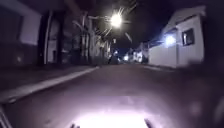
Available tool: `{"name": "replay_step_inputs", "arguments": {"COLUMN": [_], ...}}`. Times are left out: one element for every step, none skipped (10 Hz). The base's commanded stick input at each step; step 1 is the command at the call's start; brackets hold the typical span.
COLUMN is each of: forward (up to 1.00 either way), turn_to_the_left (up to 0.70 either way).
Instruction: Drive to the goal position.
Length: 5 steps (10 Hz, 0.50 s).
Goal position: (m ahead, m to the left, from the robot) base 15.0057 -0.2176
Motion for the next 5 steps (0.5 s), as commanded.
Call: {"name": "replay_step_inputs", "arguments": {"forward": [1.0,1.0,1.0,1.0,1.0], "turn_to_the_left": [-0.12,0.0,0.0,0.0,0.0]}}
